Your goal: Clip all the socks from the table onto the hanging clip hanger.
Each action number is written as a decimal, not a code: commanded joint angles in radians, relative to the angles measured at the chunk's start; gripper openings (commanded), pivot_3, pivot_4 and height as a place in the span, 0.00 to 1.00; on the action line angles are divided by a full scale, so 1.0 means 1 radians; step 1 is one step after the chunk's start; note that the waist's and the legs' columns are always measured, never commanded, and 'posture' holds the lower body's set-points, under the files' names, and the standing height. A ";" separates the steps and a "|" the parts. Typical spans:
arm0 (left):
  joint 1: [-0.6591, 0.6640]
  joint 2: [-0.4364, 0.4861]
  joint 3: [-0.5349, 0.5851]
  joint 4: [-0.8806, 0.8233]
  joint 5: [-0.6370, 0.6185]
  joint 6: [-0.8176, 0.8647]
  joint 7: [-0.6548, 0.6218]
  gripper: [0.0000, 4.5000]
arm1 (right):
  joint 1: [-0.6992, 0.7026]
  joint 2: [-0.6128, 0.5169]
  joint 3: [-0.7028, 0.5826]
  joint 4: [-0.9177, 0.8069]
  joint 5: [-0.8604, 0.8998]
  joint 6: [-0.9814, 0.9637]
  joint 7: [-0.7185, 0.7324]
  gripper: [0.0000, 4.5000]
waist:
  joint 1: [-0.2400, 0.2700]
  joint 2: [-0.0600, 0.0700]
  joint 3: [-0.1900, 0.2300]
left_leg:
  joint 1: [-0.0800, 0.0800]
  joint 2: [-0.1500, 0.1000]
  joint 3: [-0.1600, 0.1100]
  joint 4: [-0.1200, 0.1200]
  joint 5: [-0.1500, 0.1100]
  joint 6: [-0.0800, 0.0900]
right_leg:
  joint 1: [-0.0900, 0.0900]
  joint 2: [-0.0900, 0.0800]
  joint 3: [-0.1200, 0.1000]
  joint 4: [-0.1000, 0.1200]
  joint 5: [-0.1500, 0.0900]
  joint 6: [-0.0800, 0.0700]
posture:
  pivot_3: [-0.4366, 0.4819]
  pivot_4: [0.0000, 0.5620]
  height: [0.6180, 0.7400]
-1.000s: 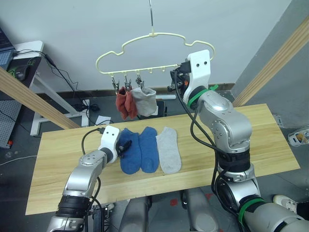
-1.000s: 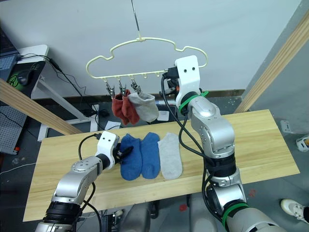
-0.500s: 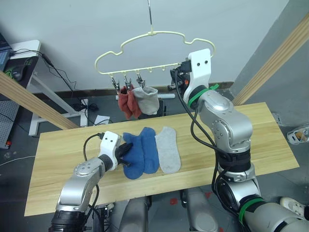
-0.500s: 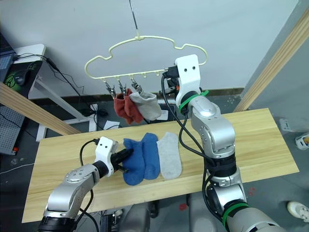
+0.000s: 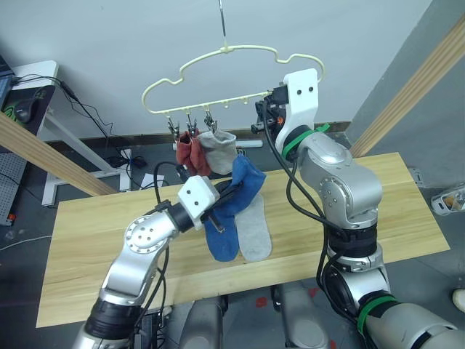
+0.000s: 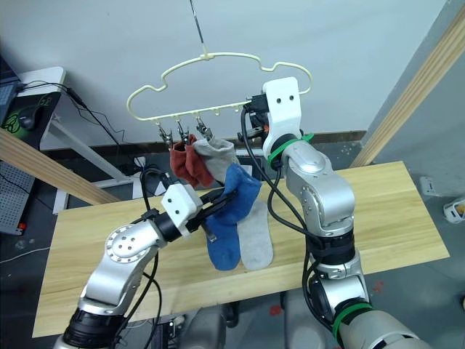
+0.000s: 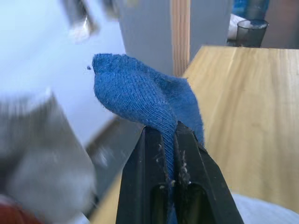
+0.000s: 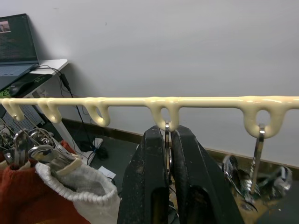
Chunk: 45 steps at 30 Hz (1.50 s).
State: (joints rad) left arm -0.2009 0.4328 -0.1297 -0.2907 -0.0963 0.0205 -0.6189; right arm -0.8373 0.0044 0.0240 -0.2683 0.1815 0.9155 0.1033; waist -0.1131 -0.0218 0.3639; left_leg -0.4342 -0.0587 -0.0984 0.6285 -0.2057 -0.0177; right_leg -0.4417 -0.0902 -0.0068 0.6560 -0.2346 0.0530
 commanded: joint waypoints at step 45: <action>-0.266 -0.224 -0.093 0.460 0.339 -0.342 0.350 0.01 | -0.039 -0.007 0.016 -0.049 0.033 -0.004 -0.012 0.00 | -0.025 -0.001 0.000 | 0.000 0.000 0.001 0.002 0.000 0.000 | -0.001 0.002 0.000 0.005 0.000 0.001 | 0.21 0.63 1.00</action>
State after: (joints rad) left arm -0.4673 0.2067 -0.2288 0.1789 0.2369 -0.2969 -0.2849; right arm -0.8553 -0.0012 0.0274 -0.2799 0.2171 0.9422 0.0845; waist -0.1385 -0.0226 0.3634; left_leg -0.4346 -0.0591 -0.0978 0.6309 -0.2056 -0.0177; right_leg -0.4423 -0.0884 -0.0069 0.6615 -0.2342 0.0536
